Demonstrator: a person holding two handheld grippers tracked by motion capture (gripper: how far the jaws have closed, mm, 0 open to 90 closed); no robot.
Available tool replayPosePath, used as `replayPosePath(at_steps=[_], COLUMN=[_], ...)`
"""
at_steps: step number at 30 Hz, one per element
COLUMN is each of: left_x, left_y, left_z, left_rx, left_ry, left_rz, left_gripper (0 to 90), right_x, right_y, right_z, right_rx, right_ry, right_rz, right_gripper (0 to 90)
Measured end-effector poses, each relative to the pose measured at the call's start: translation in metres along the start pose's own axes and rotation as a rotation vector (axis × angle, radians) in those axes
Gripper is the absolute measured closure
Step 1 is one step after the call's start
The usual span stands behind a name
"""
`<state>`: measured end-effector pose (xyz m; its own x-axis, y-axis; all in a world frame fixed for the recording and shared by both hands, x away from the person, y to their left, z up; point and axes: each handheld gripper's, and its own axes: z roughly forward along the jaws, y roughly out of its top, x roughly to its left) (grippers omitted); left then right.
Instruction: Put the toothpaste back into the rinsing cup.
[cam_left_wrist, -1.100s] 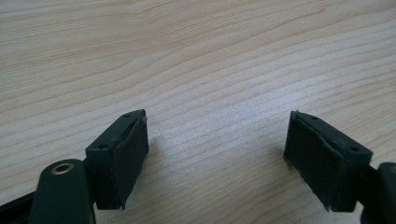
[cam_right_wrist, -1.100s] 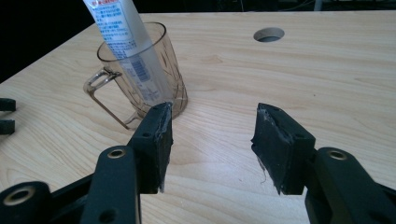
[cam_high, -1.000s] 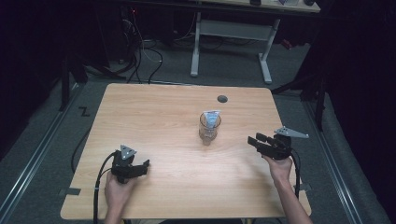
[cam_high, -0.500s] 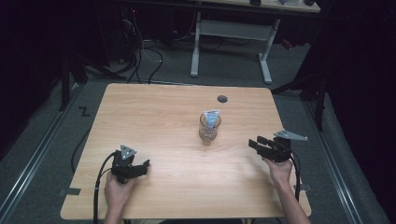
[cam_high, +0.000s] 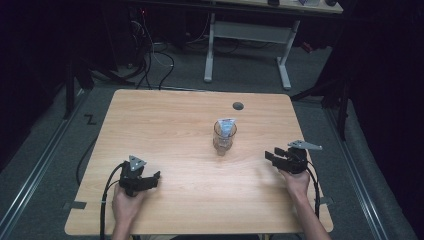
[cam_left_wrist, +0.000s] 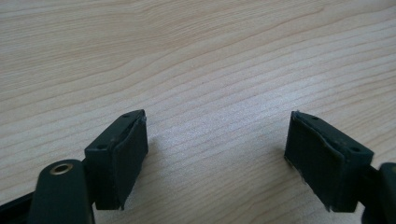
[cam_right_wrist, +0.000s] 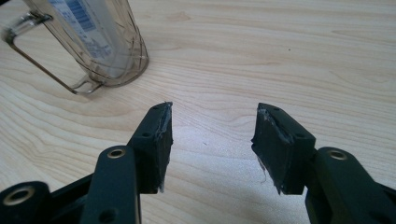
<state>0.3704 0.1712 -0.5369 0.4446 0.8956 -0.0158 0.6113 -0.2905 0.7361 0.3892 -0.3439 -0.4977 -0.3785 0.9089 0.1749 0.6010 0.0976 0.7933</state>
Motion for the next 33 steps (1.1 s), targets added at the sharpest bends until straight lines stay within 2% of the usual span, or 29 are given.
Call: replayPosePath(at_steps=[8, 33], left_x=[0.0, 0.0], left_y=[0.0, 0.0], left_z=[0.0, 0.0], left_rx=[-0.002, -0.002], left_ry=[0.0, 0.0], left_rz=[0.0, 0.0], left_gripper=[21.3, 21.4], right_x=[0.001, 0.003], right_y=[-0.003, -0.011], right_z=[0.011, 0.036], right_rx=[0.036, 0.088], right_ry=[-0.027, -0.112], right_rz=[-0.013, -0.057], right_gripper=[47.0, 46.3])
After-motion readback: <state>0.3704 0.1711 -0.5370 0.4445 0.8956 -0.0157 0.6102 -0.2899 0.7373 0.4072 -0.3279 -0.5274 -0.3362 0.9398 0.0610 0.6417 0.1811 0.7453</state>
